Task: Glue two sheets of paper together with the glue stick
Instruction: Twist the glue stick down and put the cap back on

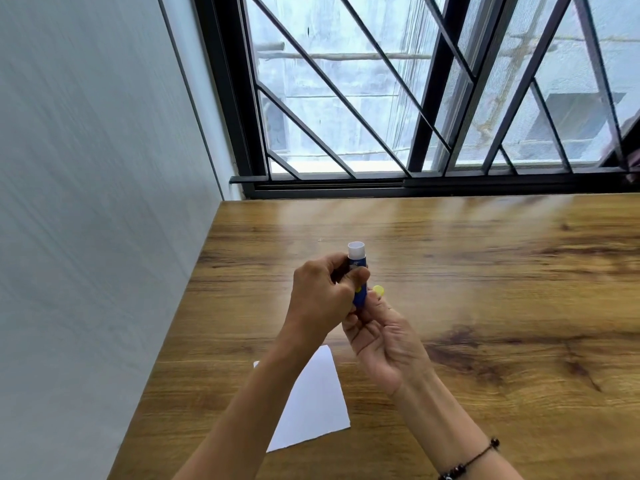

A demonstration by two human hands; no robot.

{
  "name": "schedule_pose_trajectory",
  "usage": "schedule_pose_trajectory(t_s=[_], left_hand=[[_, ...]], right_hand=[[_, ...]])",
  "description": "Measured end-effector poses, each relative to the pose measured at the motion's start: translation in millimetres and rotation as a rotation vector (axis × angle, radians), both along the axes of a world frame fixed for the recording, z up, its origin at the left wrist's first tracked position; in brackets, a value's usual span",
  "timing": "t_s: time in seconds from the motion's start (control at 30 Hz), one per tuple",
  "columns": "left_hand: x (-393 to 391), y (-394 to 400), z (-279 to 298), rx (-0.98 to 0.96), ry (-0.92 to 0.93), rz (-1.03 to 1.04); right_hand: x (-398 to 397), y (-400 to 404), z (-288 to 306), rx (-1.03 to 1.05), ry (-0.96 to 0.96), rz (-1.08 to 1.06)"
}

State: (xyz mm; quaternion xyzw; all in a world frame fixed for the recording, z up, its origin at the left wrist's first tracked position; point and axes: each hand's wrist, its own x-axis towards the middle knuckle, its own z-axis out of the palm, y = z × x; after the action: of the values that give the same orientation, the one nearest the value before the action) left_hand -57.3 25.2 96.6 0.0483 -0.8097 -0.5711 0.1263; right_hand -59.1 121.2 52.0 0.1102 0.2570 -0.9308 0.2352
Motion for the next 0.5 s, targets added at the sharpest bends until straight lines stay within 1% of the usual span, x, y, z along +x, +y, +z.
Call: schedule_pose_trajectory(t_s=[0.13,0.2,0.33,0.5], left_hand=[[-0.2,1.5,-1.6,0.015,0.001,-0.003],[1.1,2.6,-1.8,0.010,0.005,0.002],[1.9,2.1,-2.8,-0.014,0.013,0.007],[1.7,1.5,-1.1,-0.026,0.011,0.009]], right_hand=[[1.8,0.5,0.7,-0.012,-0.118,0.049],[1.5,0.3,2.0,-0.003,-0.134,0.064],[1.2,0.1,1.8,0.030,-0.085,0.026],[2.1,0.2,1.2,-0.012,-0.026,-0.013]])
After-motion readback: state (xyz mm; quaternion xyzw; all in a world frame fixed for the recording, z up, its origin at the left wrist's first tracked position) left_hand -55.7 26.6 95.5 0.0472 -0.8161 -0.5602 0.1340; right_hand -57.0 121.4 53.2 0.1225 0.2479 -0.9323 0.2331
